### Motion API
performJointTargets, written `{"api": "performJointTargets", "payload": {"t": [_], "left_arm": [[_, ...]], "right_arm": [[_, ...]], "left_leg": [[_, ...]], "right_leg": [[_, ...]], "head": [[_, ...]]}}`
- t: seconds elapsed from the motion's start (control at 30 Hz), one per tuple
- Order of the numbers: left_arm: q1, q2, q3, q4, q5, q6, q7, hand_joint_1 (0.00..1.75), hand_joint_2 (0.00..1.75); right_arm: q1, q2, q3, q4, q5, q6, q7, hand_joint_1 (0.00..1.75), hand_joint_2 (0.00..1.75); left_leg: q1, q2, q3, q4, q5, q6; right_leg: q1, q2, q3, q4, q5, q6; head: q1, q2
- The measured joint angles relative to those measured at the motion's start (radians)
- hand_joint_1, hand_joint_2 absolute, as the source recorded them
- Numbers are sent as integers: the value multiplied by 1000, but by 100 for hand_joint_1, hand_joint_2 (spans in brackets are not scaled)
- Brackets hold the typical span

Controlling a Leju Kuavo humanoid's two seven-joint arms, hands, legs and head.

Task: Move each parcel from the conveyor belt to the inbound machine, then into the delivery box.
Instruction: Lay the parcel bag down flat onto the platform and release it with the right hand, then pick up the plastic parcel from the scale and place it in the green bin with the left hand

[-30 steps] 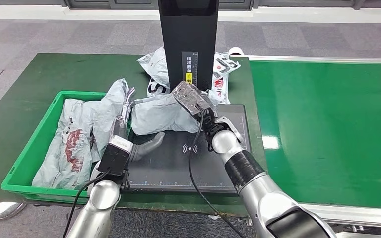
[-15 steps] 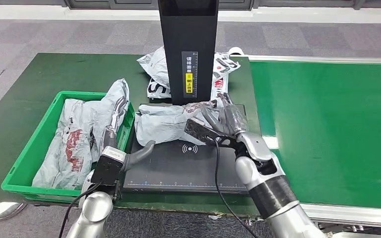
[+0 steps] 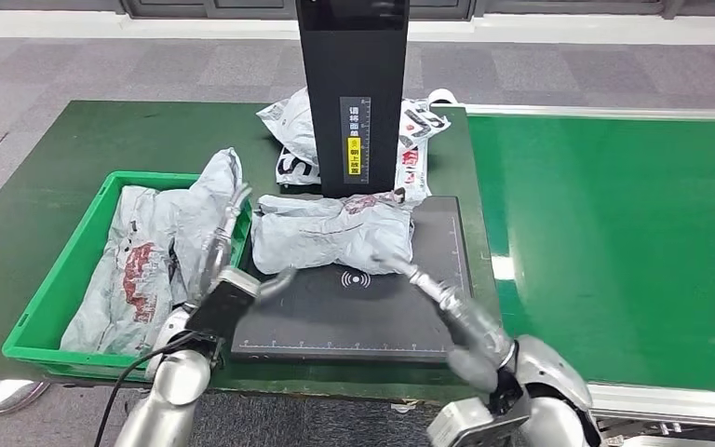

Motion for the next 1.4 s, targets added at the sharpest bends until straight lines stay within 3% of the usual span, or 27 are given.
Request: {"api": "performJointTargets", "payload": {"t": [0.13,0.33,0.47,0.63,0.9,0.93,1.03,1.07,1.4], "left_arm": [[0,-6,-60,36,-87,-2,16,0,175],[-2,-6,-80,60,-92,-2,18,0,175],[-4,-6,-86,68,-100,-2,20,0,175],[-69,-20,-133,156,-247,-45,61,0,175],[-320,-103,-282,599,-353,-78,50,2,175],[-349,-112,-293,657,-350,-75,49,28,175],[-421,-131,-308,796,-338,-57,57,157,175],[-442,-136,-308,832,-333,-46,64,175,175],[-597,-156,-299,1052,-330,45,136,175,175]], "right_arm": [[27,59,-67,-65,-51,1,10,0,0],[48,91,-105,-101,-55,-5,9,0,0],[52,99,-115,-109,-59,-9,9,0,175],[57,135,-125,-118,-108,-22,45,0,175],[62,177,-146,-127,-193,-79,119,0,175],[63,181,-149,-127,-199,-83,124,0,175],[64,194,-157,-127,-203,-90,136,0,175],[64,199,-157,-127,-202,-90,137,0,175],[75,235,-157,-151,-198,-81,137,0,175]], "left_leg": [[0,1,0,0,0,0],[0,1,0,0,0,0],[0,1,0,0,0,0],[0,0,0,0,1,1],[-3,0,1,0,2,3],[-3,0,1,0,2,3],[-3,0,1,0,2,3],[-3,0,1,0,2,3],[-3,0,1,0,3,2]], "right_leg": [[0,0,1,0,0,0],[0,0,1,0,0,0],[0,0,1,0,0,0],[0,-1,1,0,0,0],[-2,-1,1,0,3,3],[-2,0,1,0,3,3],[-2,0,1,0,3,3],[-2,0,1,0,3,3],[-2,0,1,0,3,3]], "head": [[0,0],[0,0],[0,0],[0,0],[0,0],[0,0],[0,0],[0,0],[0,0]]}}
